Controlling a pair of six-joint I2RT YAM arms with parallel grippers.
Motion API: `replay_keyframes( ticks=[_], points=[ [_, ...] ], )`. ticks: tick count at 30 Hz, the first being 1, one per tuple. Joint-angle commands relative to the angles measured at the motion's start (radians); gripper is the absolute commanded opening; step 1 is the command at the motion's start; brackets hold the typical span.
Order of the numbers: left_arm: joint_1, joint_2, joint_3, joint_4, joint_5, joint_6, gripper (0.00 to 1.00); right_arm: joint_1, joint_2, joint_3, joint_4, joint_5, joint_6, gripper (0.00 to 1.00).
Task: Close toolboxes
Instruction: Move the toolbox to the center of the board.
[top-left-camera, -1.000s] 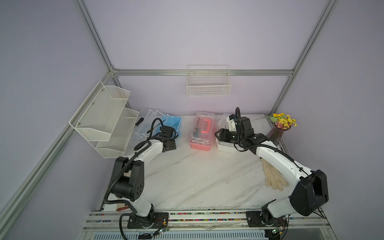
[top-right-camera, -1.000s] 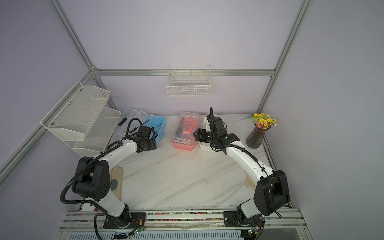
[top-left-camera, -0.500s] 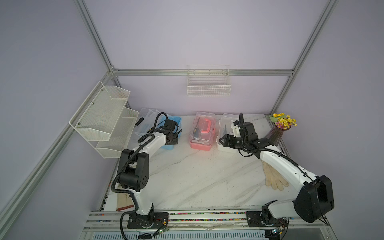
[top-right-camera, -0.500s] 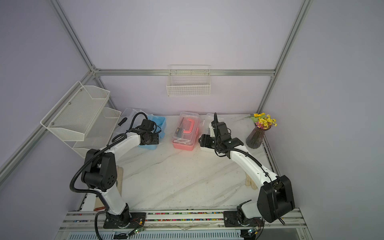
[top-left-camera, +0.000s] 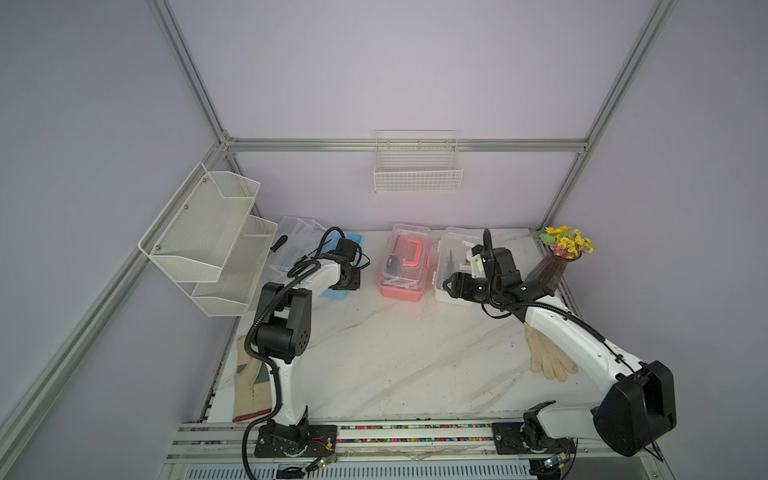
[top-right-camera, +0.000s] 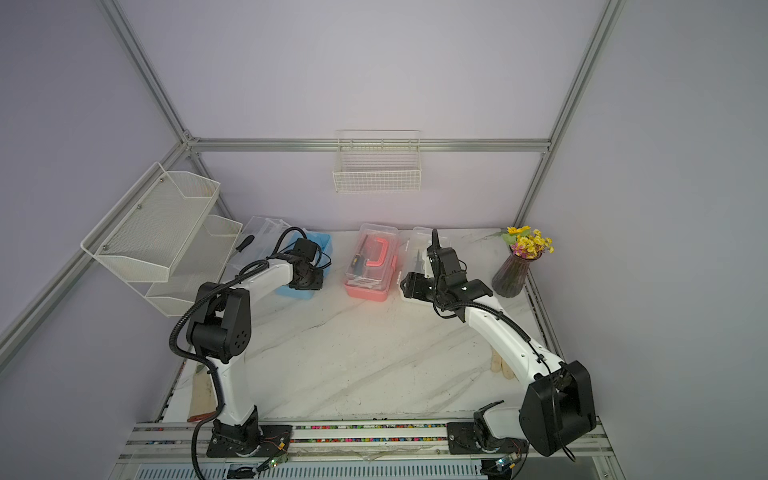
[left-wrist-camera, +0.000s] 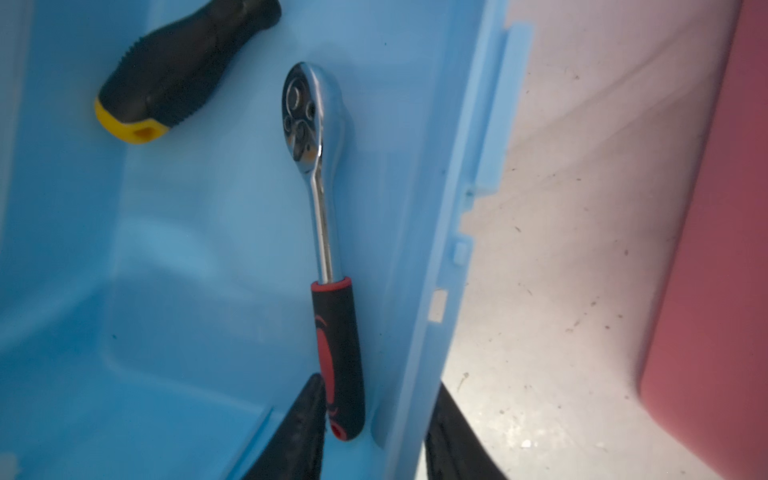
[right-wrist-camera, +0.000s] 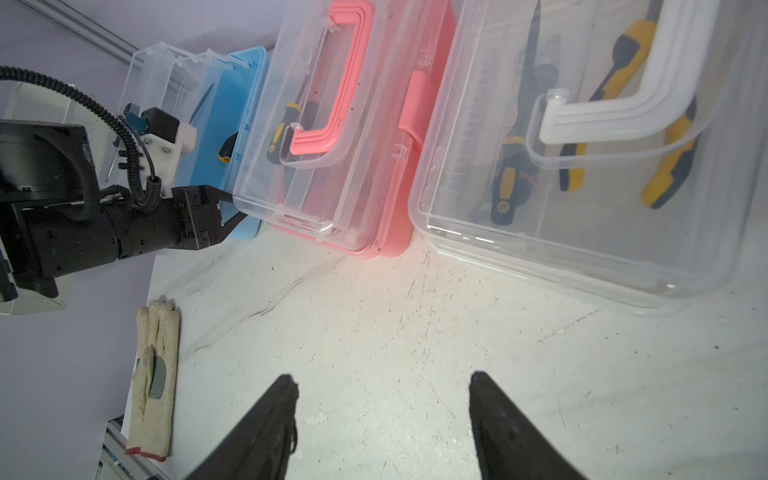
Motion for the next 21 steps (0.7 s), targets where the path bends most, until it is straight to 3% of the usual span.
replay_keyframes(
  ticks=[1, 5, 11, 21],
  points=[
    [0.003, -0.056, -0.025, 0.000, 0.046, -0.029, 0.29, -0.005, -0.031, -0.024, -0.020, 0.013, -0.009, 0.68],
    [-0.003, -0.096, -0.093, -0.015, 0.046, -0.061, 0.21, -0.008, -0.029, -0.034, -0.020, 0.009, -0.018, 0.68],
    [-0.031, -0.172, -0.208, -0.046, 0.029, -0.141, 0.18, -0.008, -0.036, -0.049, -0.016, 0.004, -0.018, 0.68],
    [-0.183, -0.334, -0.413, -0.064, 0.009, -0.330, 0.13, -0.007, -0.042, -0.075, -0.009, -0.026, -0.017, 0.68]
  ],
)
